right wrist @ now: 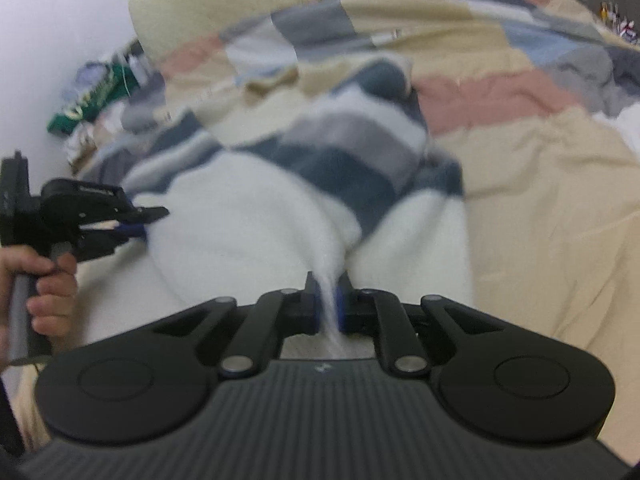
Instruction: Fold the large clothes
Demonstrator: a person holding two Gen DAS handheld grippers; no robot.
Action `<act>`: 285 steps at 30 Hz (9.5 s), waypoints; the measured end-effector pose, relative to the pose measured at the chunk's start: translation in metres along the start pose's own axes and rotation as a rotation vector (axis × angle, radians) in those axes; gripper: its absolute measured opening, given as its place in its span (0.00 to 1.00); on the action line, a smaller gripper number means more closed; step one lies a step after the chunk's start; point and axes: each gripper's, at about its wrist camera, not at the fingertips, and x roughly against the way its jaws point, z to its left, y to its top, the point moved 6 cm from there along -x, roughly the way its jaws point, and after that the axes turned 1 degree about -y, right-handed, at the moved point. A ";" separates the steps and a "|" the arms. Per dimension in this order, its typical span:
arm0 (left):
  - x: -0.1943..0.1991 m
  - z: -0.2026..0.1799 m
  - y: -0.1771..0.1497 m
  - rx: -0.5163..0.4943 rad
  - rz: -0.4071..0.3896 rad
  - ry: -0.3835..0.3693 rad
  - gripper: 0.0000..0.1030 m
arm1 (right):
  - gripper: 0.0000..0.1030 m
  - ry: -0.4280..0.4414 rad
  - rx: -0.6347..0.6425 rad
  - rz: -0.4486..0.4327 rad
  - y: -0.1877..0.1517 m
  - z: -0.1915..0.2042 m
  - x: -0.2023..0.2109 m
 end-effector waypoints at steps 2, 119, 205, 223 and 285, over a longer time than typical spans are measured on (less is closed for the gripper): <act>0.006 -0.002 -0.001 -0.007 -0.003 0.009 0.19 | 0.11 0.002 -0.017 0.004 -0.001 -0.001 -0.001; 0.395 -0.054 -0.121 -0.002 0.083 -0.472 0.23 | 0.11 0.718 -0.456 -0.350 -0.034 0.024 0.313; 0.050 -0.024 -0.054 -0.363 -0.046 0.266 0.76 | 0.58 0.093 -0.071 -0.116 0.032 -0.008 0.003; 0.060 -0.034 -0.050 -0.378 -0.122 0.236 0.76 | 0.62 0.007 -0.126 -0.153 0.038 -0.047 0.006; 0.044 0.029 0.038 -0.228 -0.189 0.240 0.10 | 0.11 -0.132 -0.100 -0.130 0.053 -0.087 -0.015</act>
